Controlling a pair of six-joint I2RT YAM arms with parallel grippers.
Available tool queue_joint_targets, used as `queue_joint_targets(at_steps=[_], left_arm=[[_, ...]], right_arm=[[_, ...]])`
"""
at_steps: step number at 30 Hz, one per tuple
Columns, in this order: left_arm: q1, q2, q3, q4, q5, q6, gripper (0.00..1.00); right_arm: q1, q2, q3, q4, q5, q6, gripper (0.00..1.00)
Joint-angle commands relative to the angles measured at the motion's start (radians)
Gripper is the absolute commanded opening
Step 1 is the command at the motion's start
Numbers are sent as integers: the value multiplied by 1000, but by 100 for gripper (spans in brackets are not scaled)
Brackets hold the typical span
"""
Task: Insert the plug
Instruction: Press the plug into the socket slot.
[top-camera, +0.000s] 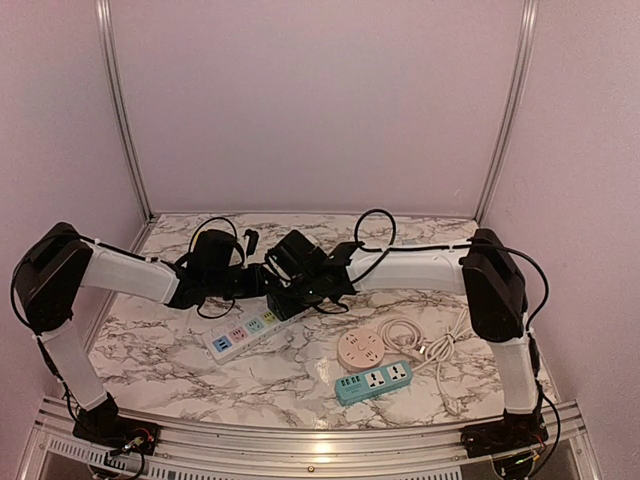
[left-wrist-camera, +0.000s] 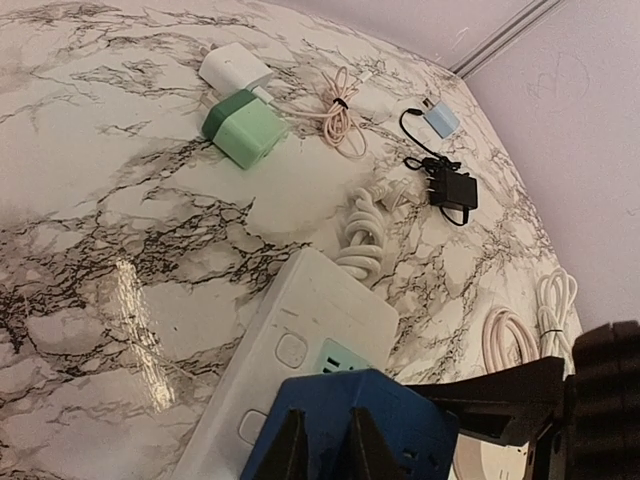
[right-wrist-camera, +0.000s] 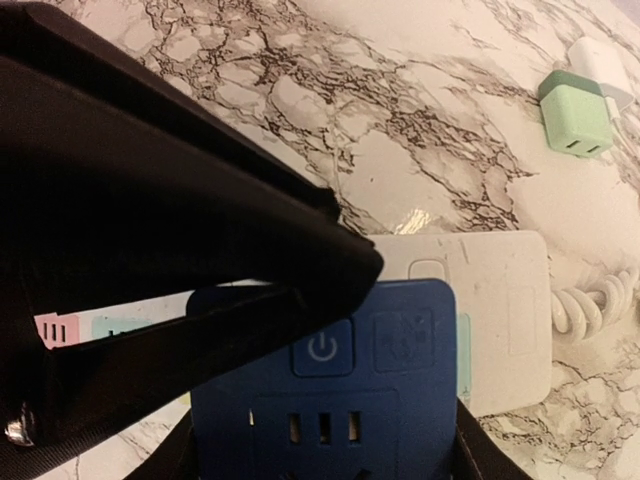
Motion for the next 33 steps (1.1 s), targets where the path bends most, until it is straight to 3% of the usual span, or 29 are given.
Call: queue_joint_targets(at_steps=[1, 6, 17, 20, 26, 33], left_arm=[[-27, 37, 34, -182, 26, 20, 16], [-27, 25, 71, -213, 14, 34, 19], [-26, 9, 204, -305, -18, 62, 30], [-19, -2, 228, -324, -32, 66, 41], [29, -37, 266, -363, -40, 80, 62], [145, -92, 345, -449, -92, 85, 98]], right_arm=[[-17, 77, 21, -176, 40, -74, 35], [-16, 53, 60, -190, 83, -95, 60], [-24, -29, 99, -182, 76, -126, 90], [-25, -81, 71, -165, 32, -129, 98], [-25, -229, -53, -129, -20, -163, 99], [-26, -433, -239, -84, 58, -160, 98]])
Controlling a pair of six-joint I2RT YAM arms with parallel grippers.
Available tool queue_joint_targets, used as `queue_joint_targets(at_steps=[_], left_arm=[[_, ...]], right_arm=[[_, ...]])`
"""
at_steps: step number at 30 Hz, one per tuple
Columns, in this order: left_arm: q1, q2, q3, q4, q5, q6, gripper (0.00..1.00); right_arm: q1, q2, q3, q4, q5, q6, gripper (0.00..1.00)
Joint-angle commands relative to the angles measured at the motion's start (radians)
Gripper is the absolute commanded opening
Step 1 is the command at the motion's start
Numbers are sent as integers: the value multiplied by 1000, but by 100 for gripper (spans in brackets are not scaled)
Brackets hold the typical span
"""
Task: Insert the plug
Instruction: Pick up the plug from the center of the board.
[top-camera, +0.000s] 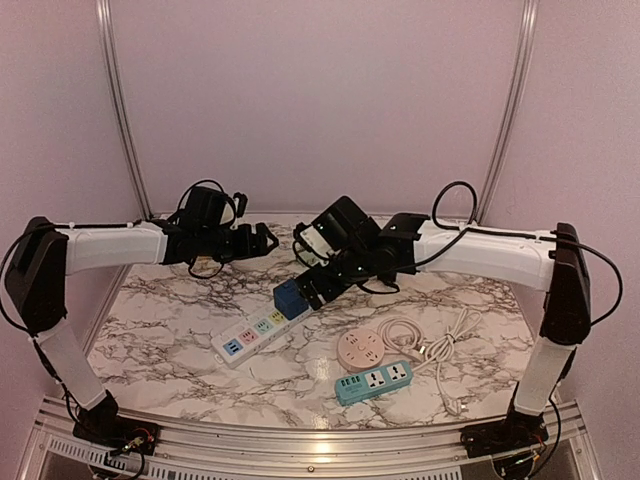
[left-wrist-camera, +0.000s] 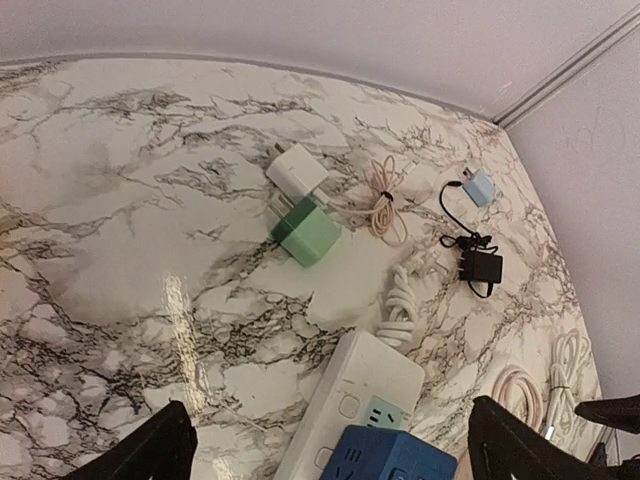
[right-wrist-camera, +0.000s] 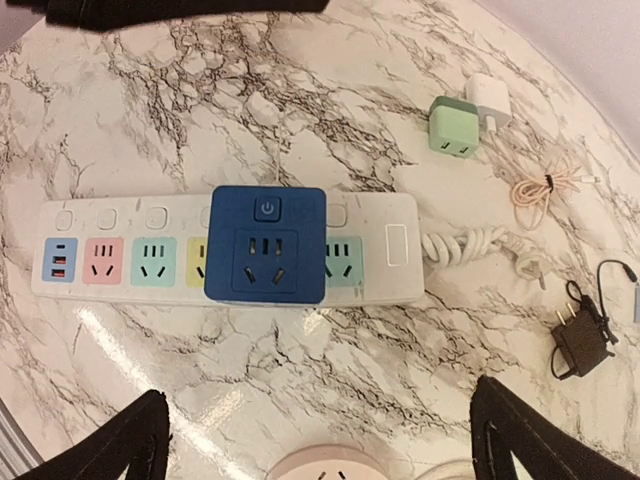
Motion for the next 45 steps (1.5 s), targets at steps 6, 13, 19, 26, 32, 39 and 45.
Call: queue_joint_targets(at_steps=[6, 13, 19, 26, 32, 39, 45], left_arm=[[117, -32, 177, -179, -189, 8, 99], [163, 63, 281, -273, -246, -7, 99], [200, 97, 269, -269, -226, -41, 99], [188, 91, 179, -204, -169, -81, 99], [133, 55, 133, -192, -174, -65, 99], [33, -15, 49, -187, -192, -9, 99], [-21, -107, -56, -162, -177, -15, 99]], right_arm=[[-9, -250, -285, 90, 224, 33, 99], [-28, -373, -450, 132, 304, 88, 99], [-127, -484, -577, 183, 277, 123, 99], [-346, -507, -642, 239, 186, 182, 96], [-482, -369, -531, 253, 128, 185, 92], [-491, -179, -401, 234, 42, 120, 89], [-493, 38, -246, 233, 31, 37, 88]])
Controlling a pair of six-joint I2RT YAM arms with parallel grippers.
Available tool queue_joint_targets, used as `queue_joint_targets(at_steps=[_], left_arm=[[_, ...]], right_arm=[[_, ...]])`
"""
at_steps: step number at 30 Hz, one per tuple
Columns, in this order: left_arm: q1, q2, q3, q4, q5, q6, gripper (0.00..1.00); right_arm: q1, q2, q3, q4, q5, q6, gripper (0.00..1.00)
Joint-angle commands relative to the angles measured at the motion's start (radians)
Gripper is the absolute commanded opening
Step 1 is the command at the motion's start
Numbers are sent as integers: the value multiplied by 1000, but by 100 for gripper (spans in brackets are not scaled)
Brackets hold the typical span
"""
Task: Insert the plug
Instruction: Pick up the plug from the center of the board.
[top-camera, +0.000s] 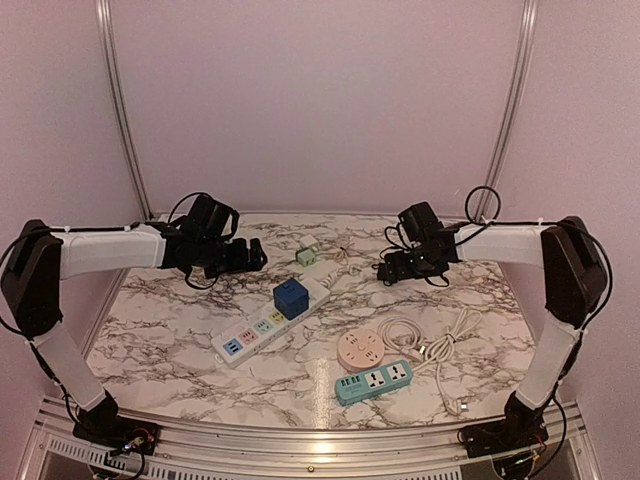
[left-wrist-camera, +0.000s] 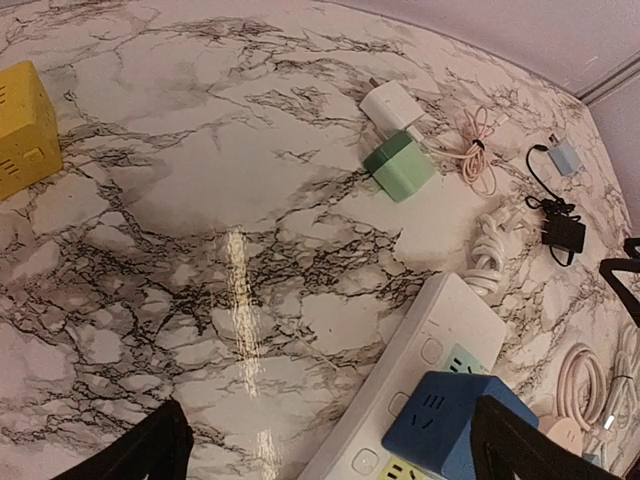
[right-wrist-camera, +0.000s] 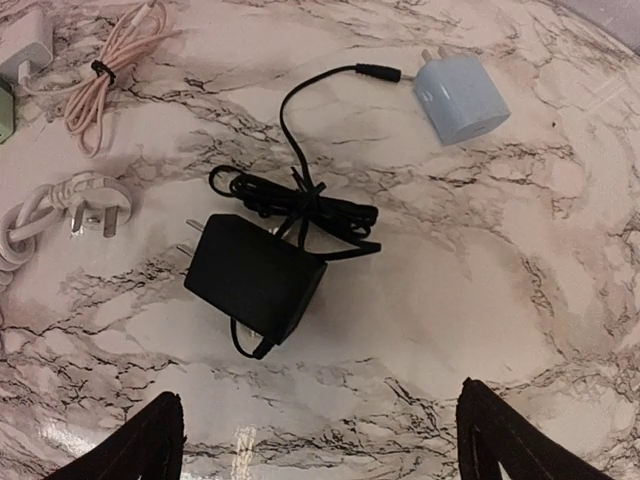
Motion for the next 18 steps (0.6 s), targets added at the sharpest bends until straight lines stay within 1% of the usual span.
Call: queue_joint_targets(at_steps=[1, 4, 8, 10, 15, 18], left_arm=[[-22, -98, -70, 34, 6, 14, 99], [-40, -172, -129, 30, 20, 23, 99], [-56, -268, -186, 9, 21, 50, 99], [-58, -309, -208, -4, 21, 62, 99], [-58, -381, -230, -50, 21, 87, 99], [-58, -407, -242, -52, 18, 94, 99]], right_arm=[[-5, 138, 138, 7, -46, -97, 88], [-9, 207, 186, 28, -109, -192, 87], [-19, 230, 193, 61, -107, -345, 87], [-33, 236, 200, 64, -136, -402, 87], [-71, 266, 238, 24, -275, -485, 85], [-93, 282, 216, 41, -324, -513, 84]])
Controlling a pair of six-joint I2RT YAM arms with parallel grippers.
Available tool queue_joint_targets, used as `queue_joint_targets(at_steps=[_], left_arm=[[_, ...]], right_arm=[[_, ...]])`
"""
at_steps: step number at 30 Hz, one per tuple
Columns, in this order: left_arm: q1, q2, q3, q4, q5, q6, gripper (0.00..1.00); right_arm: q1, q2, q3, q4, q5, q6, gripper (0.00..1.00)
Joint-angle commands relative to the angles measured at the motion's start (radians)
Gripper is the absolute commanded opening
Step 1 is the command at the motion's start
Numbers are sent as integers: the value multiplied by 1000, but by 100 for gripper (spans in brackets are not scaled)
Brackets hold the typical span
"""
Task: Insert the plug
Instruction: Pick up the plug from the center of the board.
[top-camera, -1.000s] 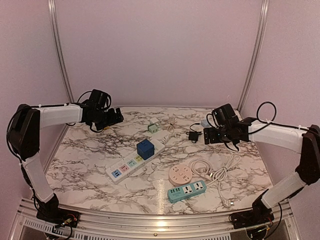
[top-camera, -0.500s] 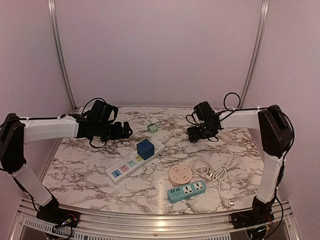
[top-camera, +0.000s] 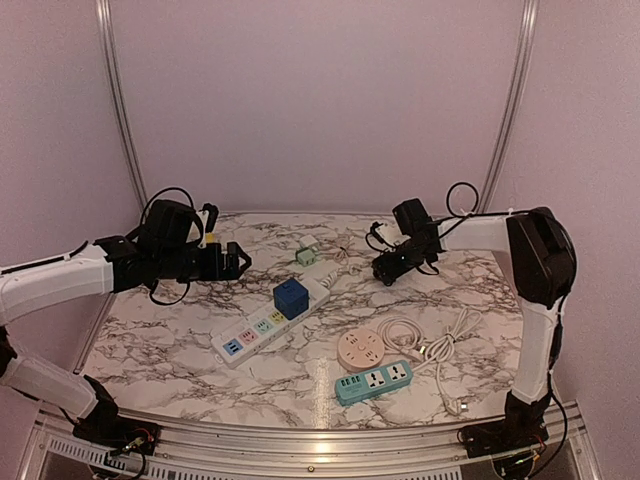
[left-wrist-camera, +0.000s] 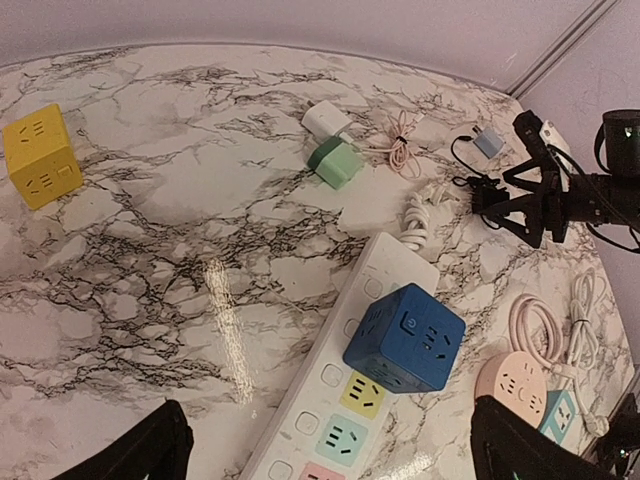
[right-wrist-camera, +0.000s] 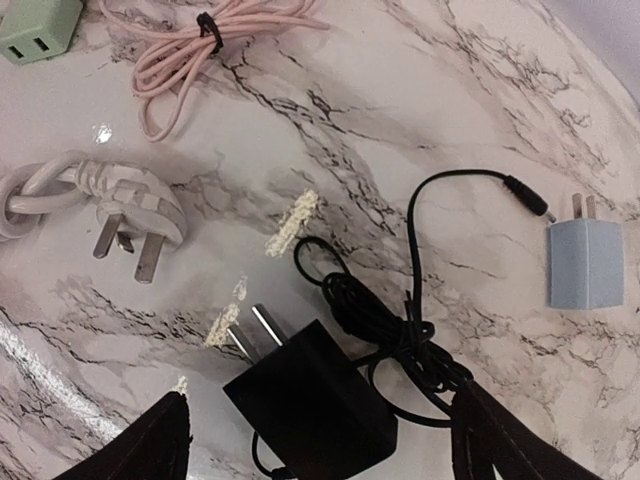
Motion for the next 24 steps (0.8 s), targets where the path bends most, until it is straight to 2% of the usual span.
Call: queue_joint_targets(at_steps=[1, 6, 9, 12, 15, 17, 19, 24], left_arm=[[0, -43, -29, -37, 2, 31, 99], [0, -19, -28, -27, 30, 23, 99], [0, -7, -17, -22, 53, 13, 99], [0, -6, -22, -12, 55, 9, 99], [0, 2, -17, -15, 61, 9, 99], [0, 7, -12, -10, 63, 9, 99], [-1, 14, -4, -7, 64, 8, 99], [-2, 34, 11, 17, 94, -7, 99]], right_arm=[[-40, 42, 4, 21, -119, -94, 83], [-100, 71, 28, 24, -254, -119, 80], [-132, 82, 48, 15, -346, -128, 73], [-138, 88, 48, 6, -395, -149, 63], [-138, 85, 34, 5, -411, -150, 39], [-137, 72, 15, 14, -429, -141, 37], [-130, 52, -1, 16, -419, -126, 30], [-87, -50, -52, 37, -374, -90, 26]])
